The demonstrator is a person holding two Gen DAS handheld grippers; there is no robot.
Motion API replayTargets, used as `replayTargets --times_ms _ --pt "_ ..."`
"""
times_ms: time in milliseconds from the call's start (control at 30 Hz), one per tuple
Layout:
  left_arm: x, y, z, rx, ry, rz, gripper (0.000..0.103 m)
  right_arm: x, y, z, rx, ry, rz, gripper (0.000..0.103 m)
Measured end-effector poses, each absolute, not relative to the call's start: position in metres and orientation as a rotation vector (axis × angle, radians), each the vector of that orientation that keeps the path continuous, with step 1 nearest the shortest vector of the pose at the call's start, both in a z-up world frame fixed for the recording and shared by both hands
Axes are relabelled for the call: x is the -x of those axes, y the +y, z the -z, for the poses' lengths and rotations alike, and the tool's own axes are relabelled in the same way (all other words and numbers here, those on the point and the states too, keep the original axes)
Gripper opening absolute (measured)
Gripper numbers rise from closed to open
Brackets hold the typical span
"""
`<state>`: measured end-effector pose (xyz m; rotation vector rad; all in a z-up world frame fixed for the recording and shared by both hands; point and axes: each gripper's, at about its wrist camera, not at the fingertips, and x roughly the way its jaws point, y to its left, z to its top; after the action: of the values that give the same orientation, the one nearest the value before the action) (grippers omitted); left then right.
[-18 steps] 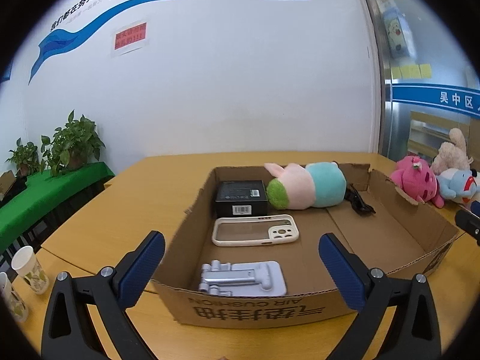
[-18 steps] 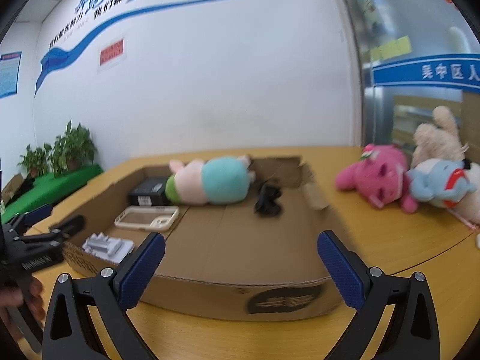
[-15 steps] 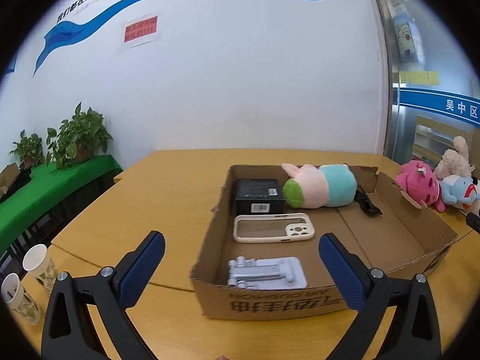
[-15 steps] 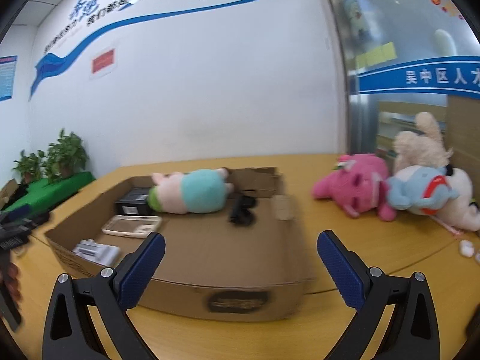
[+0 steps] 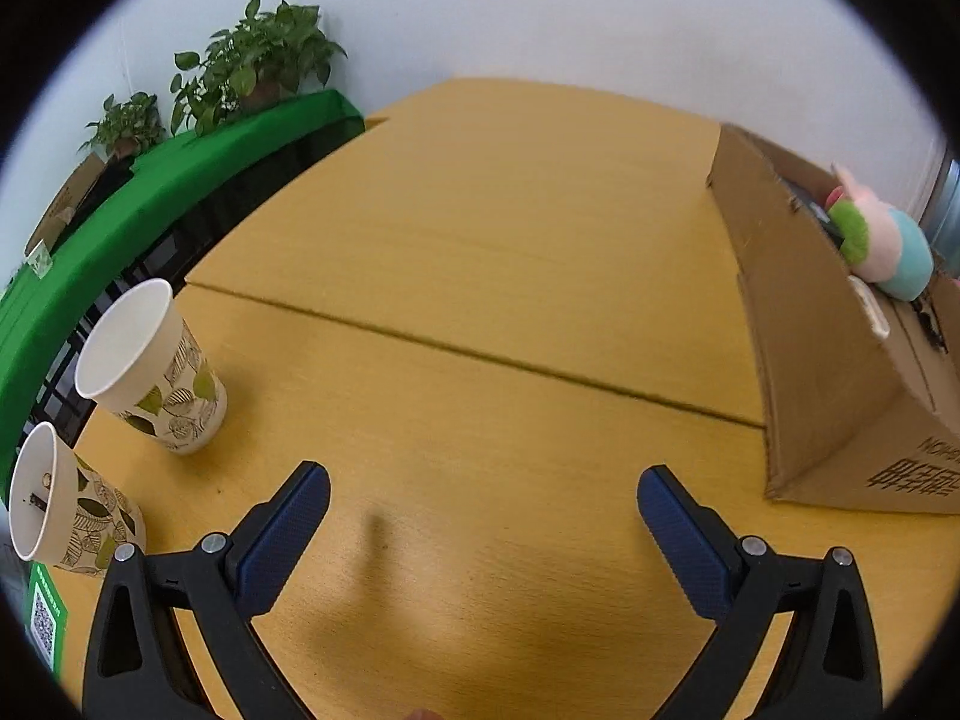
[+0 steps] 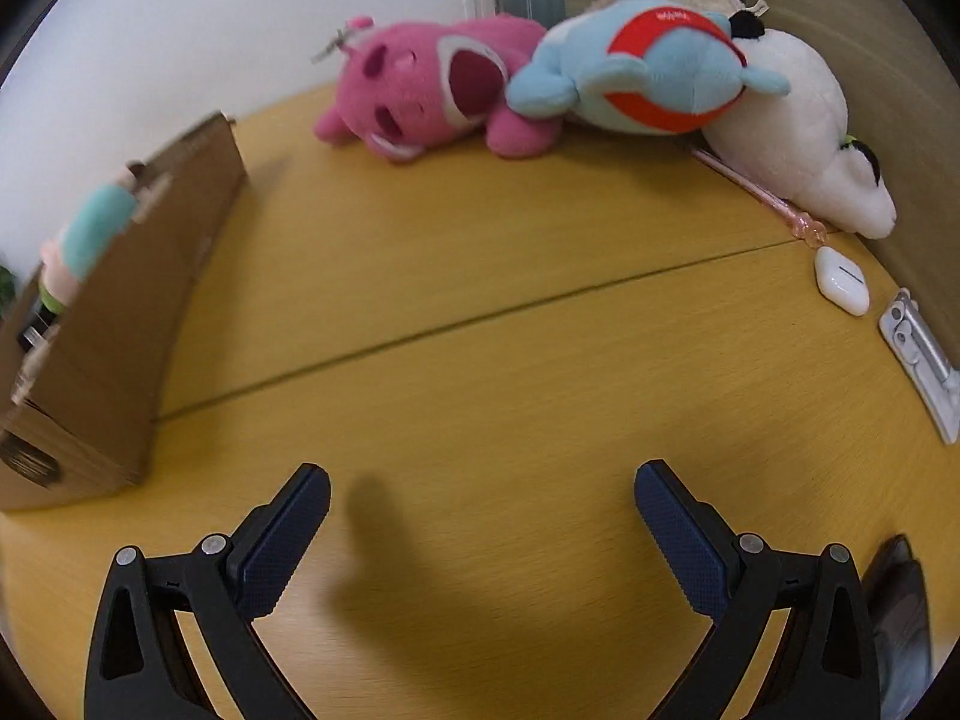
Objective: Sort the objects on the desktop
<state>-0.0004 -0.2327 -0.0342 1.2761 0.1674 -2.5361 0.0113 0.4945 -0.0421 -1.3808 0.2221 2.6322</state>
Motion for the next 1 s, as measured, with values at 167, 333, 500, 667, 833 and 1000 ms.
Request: replayTargets --times_ms 167,333,500,667,833,1000 --pt "0.006 -0.234 0.054 -1.336 0.123 2.521 0.103 -0.011 0.497 0.044 1.370 0.138 -2.650 0.103" --pt "0.009 -0.238 0.056 -1.329 0.178 2.566 0.103 0.000 0.495 0.046 1.379 0.112 -2.685 0.103" --pt "0.023 -0.248 0.054 -1.321 0.165 2.601 0.103 0.011 0.495 0.047 1.379 0.112 -2.683 0.103" --pt "0.031 -0.250 0.053 -1.331 0.158 2.615 0.103 0.024 0.499 0.047 1.382 0.107 -2.690 0.103" --pt "0.031 -0.251 0.052 -1.333 0.158 2.614 0.103 0.027 0.502 0.045 1.386 0.105 -2.691 0.103" --pt "0.030 -0.250 0.052 -1.332 0.158 2.614 0.103 0.027 0.502 0.045 1.386 0.105 -2.691 0.103"
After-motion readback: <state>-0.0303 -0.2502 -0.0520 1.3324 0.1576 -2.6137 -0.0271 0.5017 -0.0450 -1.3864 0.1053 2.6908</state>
